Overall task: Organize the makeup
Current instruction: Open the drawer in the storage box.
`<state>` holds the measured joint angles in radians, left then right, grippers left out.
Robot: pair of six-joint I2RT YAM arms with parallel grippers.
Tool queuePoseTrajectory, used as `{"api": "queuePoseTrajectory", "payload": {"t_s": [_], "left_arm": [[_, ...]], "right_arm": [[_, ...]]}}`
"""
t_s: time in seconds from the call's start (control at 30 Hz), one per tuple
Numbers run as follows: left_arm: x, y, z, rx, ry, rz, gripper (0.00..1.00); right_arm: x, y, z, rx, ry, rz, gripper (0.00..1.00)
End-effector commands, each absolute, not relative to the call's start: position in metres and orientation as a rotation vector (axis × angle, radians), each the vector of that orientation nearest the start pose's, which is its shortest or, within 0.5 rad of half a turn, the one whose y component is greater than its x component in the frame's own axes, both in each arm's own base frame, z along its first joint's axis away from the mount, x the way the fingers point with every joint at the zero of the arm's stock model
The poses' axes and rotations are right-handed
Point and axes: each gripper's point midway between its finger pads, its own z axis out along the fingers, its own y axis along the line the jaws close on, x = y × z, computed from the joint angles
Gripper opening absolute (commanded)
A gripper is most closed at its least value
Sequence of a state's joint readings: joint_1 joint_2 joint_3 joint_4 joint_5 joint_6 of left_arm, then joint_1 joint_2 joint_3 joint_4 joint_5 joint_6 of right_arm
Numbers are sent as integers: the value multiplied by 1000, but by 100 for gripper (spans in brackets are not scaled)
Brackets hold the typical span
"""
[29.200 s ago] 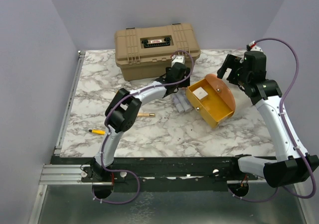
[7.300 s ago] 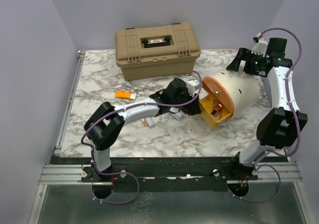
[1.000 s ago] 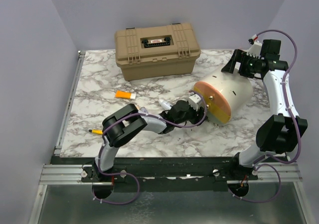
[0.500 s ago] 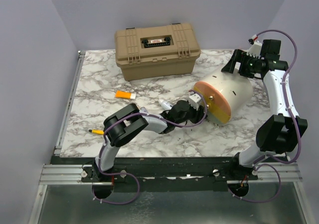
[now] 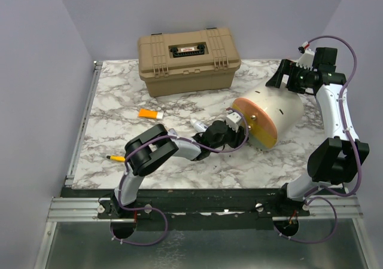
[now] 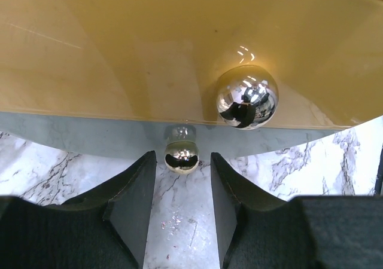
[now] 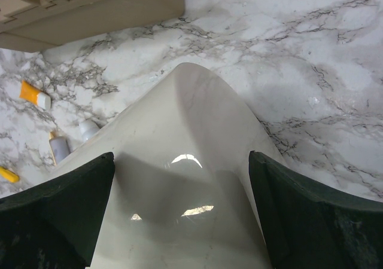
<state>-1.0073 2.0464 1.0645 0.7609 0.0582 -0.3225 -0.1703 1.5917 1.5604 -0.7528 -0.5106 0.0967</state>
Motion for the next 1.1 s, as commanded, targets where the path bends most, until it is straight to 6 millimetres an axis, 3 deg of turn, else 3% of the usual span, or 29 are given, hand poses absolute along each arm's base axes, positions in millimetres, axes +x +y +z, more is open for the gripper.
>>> {"api": "queuePoseTrajectory", "payload": {"t_s": [0.0, 0.17, 0.6, 0.83, 1.07], "left_arm": [[284, -490, 79, 649, 1788, -991, 43], [289, -492, 73, 610, 1807, -984, 44], [290, -493, 86, 598, 1765, -993, 43], [294, -491, 83, 561, 1778, -974, 43], [295, -495, 91, 554, 1760, -995, 36]], "right_arm": [[394, 29, 236, 72, 2357, 591, 95], [394, 29, 236, 74, 2357, 595, 95], [393, 29, 234, 75, 2361, 594, 95], [393, 30, 236, 73, 2360, 598, 95], [392, 30, 233, 75, 2365, 600, 95]]}}
